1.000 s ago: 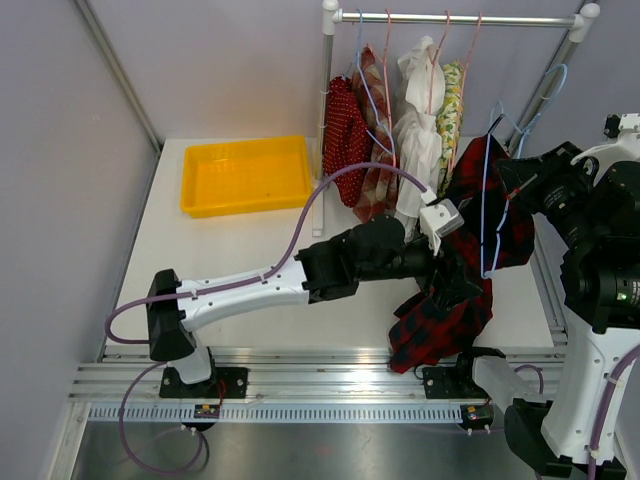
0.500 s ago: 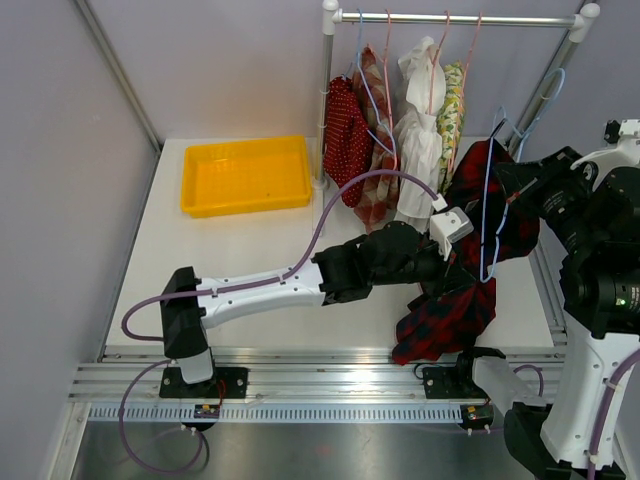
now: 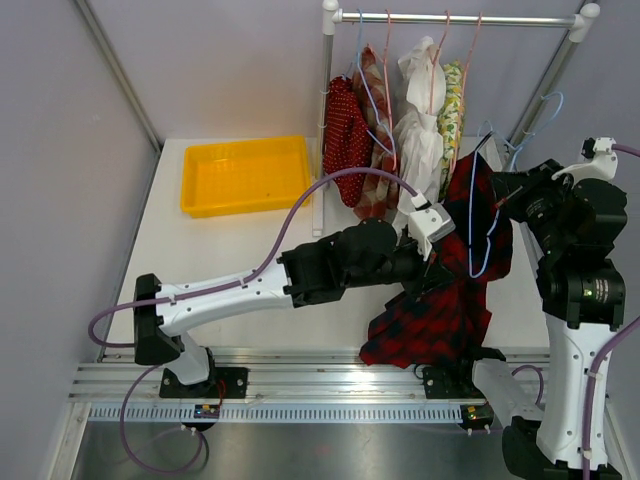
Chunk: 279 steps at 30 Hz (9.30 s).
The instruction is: Remove the skirt from the hanger
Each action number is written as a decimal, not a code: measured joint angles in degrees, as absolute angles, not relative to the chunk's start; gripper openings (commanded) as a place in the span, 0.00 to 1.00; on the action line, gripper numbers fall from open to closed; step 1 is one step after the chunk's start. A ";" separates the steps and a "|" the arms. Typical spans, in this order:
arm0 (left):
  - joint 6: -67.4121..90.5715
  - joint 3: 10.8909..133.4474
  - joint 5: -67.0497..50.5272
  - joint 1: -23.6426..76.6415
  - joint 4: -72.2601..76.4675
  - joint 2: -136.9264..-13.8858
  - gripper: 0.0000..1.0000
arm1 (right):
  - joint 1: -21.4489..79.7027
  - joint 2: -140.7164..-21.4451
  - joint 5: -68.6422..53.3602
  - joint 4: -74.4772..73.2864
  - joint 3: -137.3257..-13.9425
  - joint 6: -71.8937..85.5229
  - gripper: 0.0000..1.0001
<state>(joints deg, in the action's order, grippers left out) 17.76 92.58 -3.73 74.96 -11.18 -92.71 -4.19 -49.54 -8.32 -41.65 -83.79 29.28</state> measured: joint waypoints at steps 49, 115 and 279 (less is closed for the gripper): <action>13.52 71.16 15.25 81.38 -7.33 -79.66 0.00 | -4.14 -48.16 -21.47 -58.43 -88.68 42.39 0.00; -1.28 90.80 52.71 25.85 -21.93 -66.96 0.00 | 3.38 -45.69 -33.43 -78.83 -84.75 31.73 0.00; 22.96 49.10 13.72 22.09 -43.59 -42.74 0.99 | -4.47 -97.60 -10.00 -44.99 -133.45 15.35 0.00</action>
<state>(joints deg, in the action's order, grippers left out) 22.96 49.10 13.72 22.09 -43.59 -42.74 -4.47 -97.60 -10.00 -44.99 -133.45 15.35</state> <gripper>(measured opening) 0.987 0.032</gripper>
